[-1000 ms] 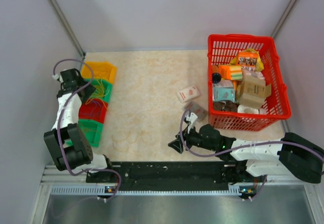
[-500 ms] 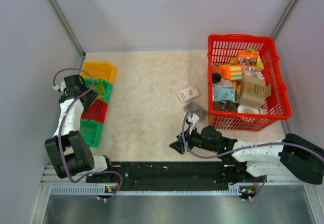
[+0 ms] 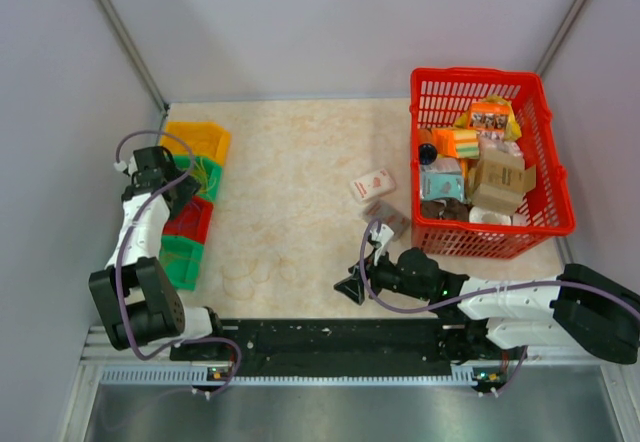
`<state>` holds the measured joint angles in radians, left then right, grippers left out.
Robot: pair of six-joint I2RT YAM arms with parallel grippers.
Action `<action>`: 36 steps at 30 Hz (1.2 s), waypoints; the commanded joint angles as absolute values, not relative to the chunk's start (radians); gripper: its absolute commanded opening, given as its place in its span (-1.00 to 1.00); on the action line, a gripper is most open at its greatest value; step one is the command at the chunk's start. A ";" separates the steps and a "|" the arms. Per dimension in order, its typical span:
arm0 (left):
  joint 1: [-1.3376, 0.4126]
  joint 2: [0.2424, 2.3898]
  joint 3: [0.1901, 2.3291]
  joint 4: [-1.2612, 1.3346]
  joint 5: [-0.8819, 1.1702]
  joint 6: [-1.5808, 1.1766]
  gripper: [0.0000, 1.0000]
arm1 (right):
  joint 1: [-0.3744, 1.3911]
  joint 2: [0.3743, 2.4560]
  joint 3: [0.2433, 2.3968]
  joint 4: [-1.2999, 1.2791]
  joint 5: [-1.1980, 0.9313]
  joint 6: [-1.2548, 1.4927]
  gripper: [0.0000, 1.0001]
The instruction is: Untangle the cables
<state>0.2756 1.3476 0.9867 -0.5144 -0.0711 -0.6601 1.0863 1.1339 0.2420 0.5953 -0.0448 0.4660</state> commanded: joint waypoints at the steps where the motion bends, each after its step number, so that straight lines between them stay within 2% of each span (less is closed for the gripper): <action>1: 0.275 1.387 1.003 -0.483 -0.060 -0.646 0.34 | 1.094 1.120 0.249 0.646 -0.043 0.465 0.35; 4: 0.270 1.402 0.999 -0.463 -0.067 -0.620 0.14 | 1.094 1.121 0.248 0.644 -0.043 0.466 0.35; 8: 0.267 1.402 0.994 -0.434 -0.080 -0.589 -0.04 | 1.094 1.131 0.253 0.644 -0.043 0.466 0.35; 15: 0.267 1.428 1.034 -0.390 -0.069 -0.589 -0.86 | 1.094 1.132 0.255 0.641 -0.041 0.465 0.35; 17: 0.268 1.439 1.060 -0.377 -0.069 -0.594 -0.97 | 1.094 1.135 0.258 0.638 -0.041 0.465 0.35; 28: 0.322 1.546 1.270 -0.351 -0.101 -0.630 -1.00 | 1.094 1.160 0.279 0.621 -0.040 0.466 0.35; 36: 0.353 1.663 1.287 -0.368 -0.152 -0.637 -1.00 | 1.094 1.164 0.284 0.618 -0.038 0.468 0.35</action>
